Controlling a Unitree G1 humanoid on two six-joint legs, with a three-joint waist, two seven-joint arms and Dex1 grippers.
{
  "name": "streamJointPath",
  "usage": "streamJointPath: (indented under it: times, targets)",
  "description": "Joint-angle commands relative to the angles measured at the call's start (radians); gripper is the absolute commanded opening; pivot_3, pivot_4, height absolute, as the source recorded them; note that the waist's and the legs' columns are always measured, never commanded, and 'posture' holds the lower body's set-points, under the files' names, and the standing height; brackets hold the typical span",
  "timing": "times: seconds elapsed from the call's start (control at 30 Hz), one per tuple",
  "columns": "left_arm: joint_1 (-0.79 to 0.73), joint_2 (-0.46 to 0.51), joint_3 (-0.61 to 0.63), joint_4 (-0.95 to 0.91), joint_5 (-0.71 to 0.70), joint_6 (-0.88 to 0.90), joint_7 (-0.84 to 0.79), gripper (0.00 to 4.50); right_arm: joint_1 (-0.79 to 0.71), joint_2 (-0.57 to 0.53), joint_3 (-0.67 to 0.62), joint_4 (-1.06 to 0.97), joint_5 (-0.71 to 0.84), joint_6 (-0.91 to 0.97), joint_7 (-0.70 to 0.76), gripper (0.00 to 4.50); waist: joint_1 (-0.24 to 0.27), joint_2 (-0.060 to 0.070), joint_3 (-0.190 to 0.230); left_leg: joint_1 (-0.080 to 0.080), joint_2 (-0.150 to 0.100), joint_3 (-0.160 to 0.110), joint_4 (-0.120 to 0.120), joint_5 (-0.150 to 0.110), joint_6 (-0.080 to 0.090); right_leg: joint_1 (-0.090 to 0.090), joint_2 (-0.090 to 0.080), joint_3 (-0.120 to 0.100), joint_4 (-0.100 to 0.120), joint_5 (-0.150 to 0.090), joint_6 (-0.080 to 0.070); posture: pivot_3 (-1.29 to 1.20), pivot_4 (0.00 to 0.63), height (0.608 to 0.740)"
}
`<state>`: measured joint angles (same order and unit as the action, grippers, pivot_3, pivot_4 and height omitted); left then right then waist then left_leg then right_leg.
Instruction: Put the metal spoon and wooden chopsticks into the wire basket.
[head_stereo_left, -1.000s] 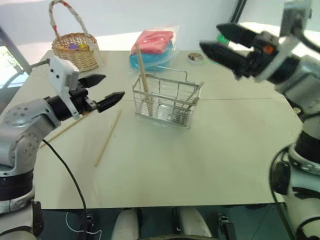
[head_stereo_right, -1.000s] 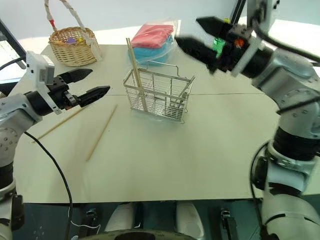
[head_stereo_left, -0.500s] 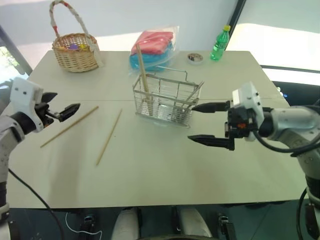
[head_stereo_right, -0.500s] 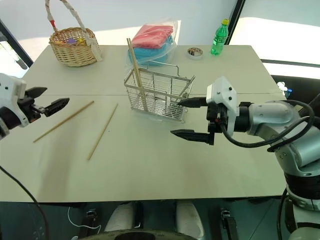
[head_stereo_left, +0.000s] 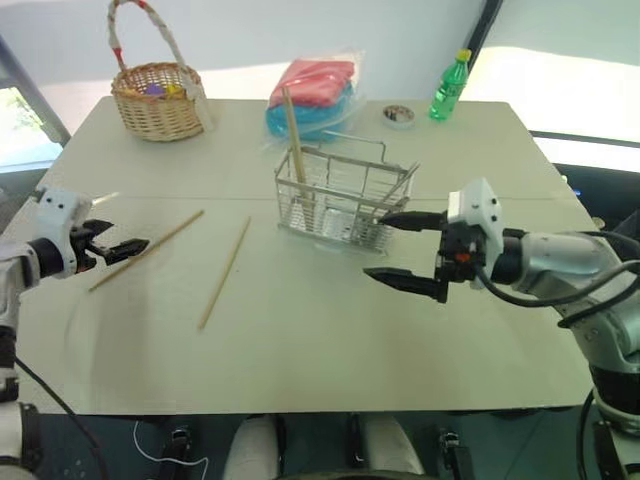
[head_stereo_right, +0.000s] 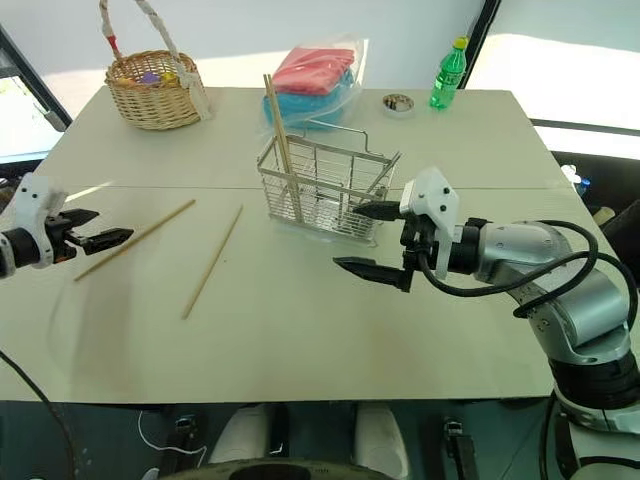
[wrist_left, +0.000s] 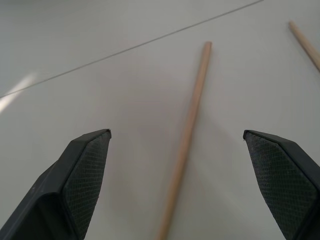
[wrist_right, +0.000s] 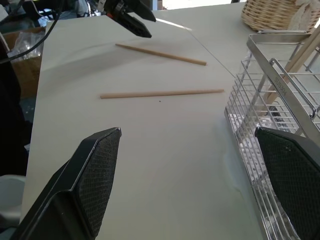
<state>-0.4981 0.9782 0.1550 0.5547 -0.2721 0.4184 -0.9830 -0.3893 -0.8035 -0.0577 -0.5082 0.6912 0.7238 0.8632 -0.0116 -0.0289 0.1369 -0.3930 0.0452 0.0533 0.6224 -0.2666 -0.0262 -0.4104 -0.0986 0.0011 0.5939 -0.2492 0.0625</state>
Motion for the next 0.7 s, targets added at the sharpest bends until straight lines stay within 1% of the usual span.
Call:
streamJointPath:
  times: [0.03,0.1,0.17,0.23,0.37,0.43,0.5,0.7]
  targets:
    - [-0.073,0.020,-0.048,0.087,0.049,-0.064,-0.085,4.50,-0.017,-0.001,-0.034,-0.008,0.015,0.005,-0.015,4.44,0.000,0.000,0.000,0.000,0.000,0.001,0.000,0.000,0.000,0.000,-0.002,-0.006,0.000,0.000,0.000,0.00,0.150,0.728]
    - [-0.114,0.016,-0.069,0.142,0.072,-0.084,-0.108,4.50,-0.016,0.001,-0.044,-0.007,0.022,0.014,-0.025,4.44,-0.001,0.000,0.000,0.000,0.000,0.002,0.000,0.000,0.001,-0.001,-0.003,-0.009,0.000,0.000,0.000,0.00,0.150,0.728]
    - [-0.181,0.012,-0.104,0.250,0.126,-0.135,-0.096,4.50,-0.011,0.001,-0.054,-0.012,0.029,0.020,-0.035,4.44,0.000,0.000,0.000,0.000,0.001,0.003,0.000,0.000,0.002,-0.001,-0.002,-0.013,0.001,0.000,0.000,0.00,0.150,0.728]
    - [-0.219,0.010,-0.145,0.330,0.173,-0.187,-0.117,4.50,-0.004,0.000,-0.065,-0.019,0.038,0.028,-0.043,4.44,0.001,0.000,0.000,0.000,0.002,0.003,0.002,0.000,0.002,0.000,0.002,-0.015,0.002,0.001,0.001,0.00,0.150,0.728]
    - [-0.251,-0.005,-0.205,0.421,0.243,-0.274,-0.165,4.50,0.003,-0.006,-0.077,-0.024,0.049,0.036,-0.051,4.44,0.000,0.000,0.000,0.000,0.002,0.007,0.007,-0.001,0.003,0.002,0.007,-0.017,0.003,0.000,0.002,0.00,0.150,0.728]
    - [-0.280,-0.016,-0.215,0.469,0.265,-0.281,-0.166,4.50,0.004,-0.008,-0.081,-0.025,0.053,0.039,-0.056,4.44,0.001,-0.002,0.001,0.000,0.003,0.007,0.009,-0.001,0.003,0.003,0.008,-0.017,0.004,0.000,0.002,0.00,0.150,0.728]
    - [-0.305,-0.023,-0.223,0.510,0.286,-0.295,-0.156,4.50,0.007,-0.011,-0.086,-0.027,0.061,0.043,-0.057,4.44,0.005,-0.007,0.001,0.000,0.004,0.006,0.009,-0.001,0.003,0.003,0.010,-0.017,0.004,0.001,0.002,0.00,0.150,0.728]
    - [-0.338,-0.035,-0.246,0.580,0.348,-0.338,-0.150,4.50,0.032,-0.024,-0.096,-0.053,0.086,0.056,-0.044,4.44,0.004,-0.007,0.001,0.001,0.005,0.005,0.009,-0.001,0.003,0.003,0.011,-0.017,0.005,0.002,0.005,0.00,0.150,0.728]
